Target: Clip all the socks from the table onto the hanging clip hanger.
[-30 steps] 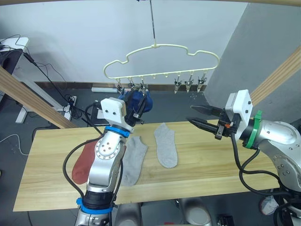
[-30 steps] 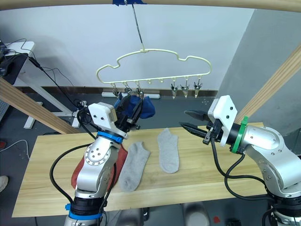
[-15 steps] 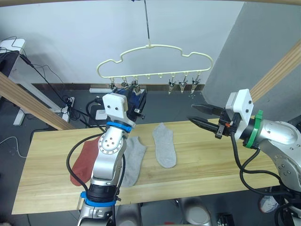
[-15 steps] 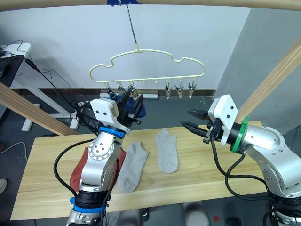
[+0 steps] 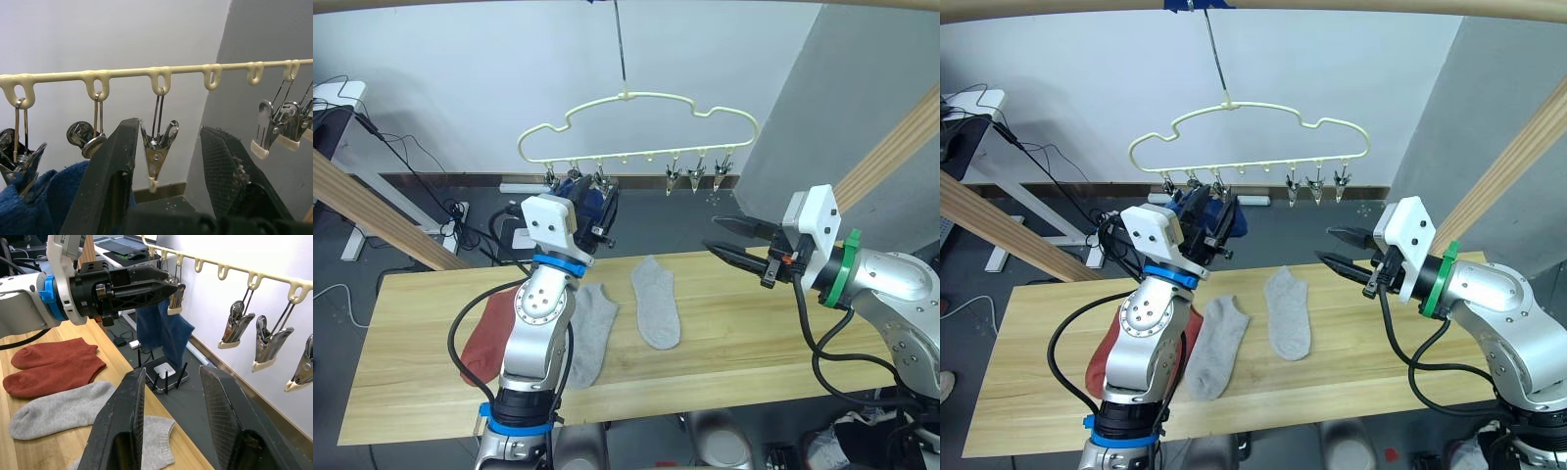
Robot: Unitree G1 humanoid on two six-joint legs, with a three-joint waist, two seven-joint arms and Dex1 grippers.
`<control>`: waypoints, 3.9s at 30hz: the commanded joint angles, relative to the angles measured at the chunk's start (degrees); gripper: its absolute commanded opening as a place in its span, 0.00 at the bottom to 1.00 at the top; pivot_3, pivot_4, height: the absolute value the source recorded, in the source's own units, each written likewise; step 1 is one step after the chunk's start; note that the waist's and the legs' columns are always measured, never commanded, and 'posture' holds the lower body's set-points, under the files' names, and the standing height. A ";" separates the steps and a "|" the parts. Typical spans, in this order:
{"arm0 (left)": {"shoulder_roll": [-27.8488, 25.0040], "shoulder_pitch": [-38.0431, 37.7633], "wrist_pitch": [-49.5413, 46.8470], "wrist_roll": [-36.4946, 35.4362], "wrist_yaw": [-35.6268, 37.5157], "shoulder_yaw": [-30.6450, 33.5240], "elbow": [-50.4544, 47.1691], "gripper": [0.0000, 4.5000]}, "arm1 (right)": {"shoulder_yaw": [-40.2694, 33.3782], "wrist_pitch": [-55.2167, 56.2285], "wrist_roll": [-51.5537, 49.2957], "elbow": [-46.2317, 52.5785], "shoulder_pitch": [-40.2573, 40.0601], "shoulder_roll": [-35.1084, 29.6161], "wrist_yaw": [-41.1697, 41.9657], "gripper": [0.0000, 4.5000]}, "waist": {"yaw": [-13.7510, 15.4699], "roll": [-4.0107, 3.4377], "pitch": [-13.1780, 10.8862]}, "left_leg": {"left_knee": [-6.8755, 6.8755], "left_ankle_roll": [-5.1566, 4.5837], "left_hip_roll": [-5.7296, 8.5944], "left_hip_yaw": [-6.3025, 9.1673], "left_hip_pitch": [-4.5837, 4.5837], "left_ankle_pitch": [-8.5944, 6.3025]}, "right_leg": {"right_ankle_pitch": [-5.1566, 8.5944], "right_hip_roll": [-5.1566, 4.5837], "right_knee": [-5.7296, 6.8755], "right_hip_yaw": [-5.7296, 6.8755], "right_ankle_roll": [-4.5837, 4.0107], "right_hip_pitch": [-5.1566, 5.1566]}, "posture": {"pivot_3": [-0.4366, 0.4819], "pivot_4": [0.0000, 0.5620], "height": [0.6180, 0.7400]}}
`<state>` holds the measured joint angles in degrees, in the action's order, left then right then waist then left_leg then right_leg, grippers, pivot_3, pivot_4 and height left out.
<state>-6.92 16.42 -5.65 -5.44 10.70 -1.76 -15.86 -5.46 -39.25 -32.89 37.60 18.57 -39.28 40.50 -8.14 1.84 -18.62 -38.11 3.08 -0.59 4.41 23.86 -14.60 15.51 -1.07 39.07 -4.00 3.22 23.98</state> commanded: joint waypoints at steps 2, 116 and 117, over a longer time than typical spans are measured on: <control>-0.05 0.97 0.50 -0.29 0.03 0.55 -0.65 0.48 | -0.42 0.90 -1.14 2.48 -0.27 -0.21 -0.22 0.40 | 0.00 0.00 0.00 | 0.00 0.00 0.00 0.00 0.00 0.00 | 0.00 0.00 0.00 0.00 0.00 0.00 | 0.17 0.53 1.00; -12.22 10.59 -29.87 -25.18 12.57 9.18 -7.88 0.05 | 26.50 26.20 37.73 -17.73 1.41 14.78 -7.78 0.00 | 0.07 0.00 -0.02 | 0.12 0.08 -0.05 0.05 -0.01 0.05 | -0.02 0.12 -0.02 0.02 0.01 0.08 | 0.24 0.60 1.00; -12.08 10.82 -30.63 -25.84 12.16 9.47 -7.96 0.05 | 26.51 27.53 37.95 -18.01 1.96 14.51 -7.35 0.00 | 0.07 0.00 -0.02 | 0.11 0.08 -0.05 0.02 -0.02 0.05 | -0.02 0.10 -0.03 -0.01 0.01 0.07 | 0.24 0.60 1.00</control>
<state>-18.87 26.14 -35.31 -29.23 23.28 6.26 -20.70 21.14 -15.50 5.10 17.82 19.53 -24.64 31.66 -8.07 1.84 -18.64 -38.00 3.15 -0.65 4.43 23.85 -14.56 15.49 -1.00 39.04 -4.01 3.23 24.05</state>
